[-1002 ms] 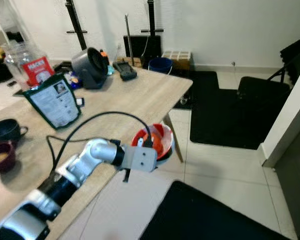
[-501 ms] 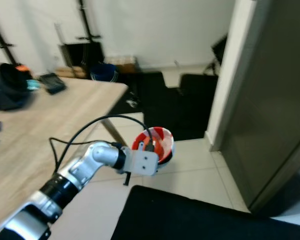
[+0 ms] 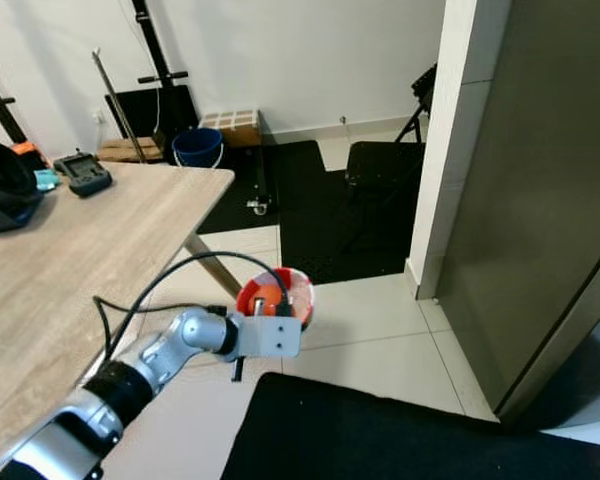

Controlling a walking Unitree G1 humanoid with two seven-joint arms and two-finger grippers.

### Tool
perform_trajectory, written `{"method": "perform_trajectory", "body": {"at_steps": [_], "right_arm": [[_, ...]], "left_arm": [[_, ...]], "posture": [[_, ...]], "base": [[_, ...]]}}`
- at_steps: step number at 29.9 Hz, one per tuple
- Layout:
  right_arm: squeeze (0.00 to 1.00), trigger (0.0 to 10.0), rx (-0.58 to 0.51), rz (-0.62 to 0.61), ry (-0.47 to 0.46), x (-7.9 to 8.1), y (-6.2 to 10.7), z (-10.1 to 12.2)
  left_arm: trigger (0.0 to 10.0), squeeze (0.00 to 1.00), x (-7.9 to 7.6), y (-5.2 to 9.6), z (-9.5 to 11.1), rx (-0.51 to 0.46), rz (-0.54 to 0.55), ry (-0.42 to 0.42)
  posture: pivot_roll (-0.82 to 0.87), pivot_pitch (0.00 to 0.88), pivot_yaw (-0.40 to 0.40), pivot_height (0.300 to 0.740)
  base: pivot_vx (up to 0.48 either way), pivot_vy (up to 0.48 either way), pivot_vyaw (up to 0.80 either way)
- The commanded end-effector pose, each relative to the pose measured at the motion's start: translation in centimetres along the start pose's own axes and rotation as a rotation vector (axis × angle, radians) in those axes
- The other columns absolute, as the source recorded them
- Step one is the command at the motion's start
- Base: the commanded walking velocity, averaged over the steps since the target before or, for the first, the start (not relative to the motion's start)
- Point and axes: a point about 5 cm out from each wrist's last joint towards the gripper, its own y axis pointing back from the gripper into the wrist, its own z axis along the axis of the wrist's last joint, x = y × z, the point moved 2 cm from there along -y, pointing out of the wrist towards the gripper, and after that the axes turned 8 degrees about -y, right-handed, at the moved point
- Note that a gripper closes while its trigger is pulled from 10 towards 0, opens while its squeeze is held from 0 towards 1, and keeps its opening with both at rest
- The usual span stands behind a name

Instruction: Restocking fridge

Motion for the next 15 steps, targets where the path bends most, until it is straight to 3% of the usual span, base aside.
{"method": "perform_trajectory", "body": {"at_steps": [1,8,13,15], "right_arm": [[0.00,10.0,-0.005,0.008,-0.007,0.4,0.0,0.1],[0.00,10.0,-0.006,0.007,-0.005,0.4,0.0,0.2],[0.00,10.0,-0.008,0.006,-0.005,0.4,0.0,0.2],[0.00,10.0,-0.009,0.006,-0.004,0.4,0.0,0.3]], "left_arm": [[10.0,0.00,-1.5,-0.6,-1.0,0.042,0.004,0.019],[10.0,0.00,-5.9,-1.5,-3.3,0.143,-0.015,0.084],[10.0,0.00,-8.6,-1.6,-4.9,0.228,0.017,0.191],[10.0,0.00,-11.1,-1.5,-6.0,0.286,0.022,0.304]], "posture": [[-0.04,0.000,0.071,0.740],[-0.04,0.000,0.071,0.740],[-0.03,0.000,0.069,0.740],[-0.03,0.000,0.068,0.740]], "base": [[0.000,0.000,0.00],[0.000,0.000,0.00],[0.000,0.000,0.00],[0.000,0.000,0.00]]}}
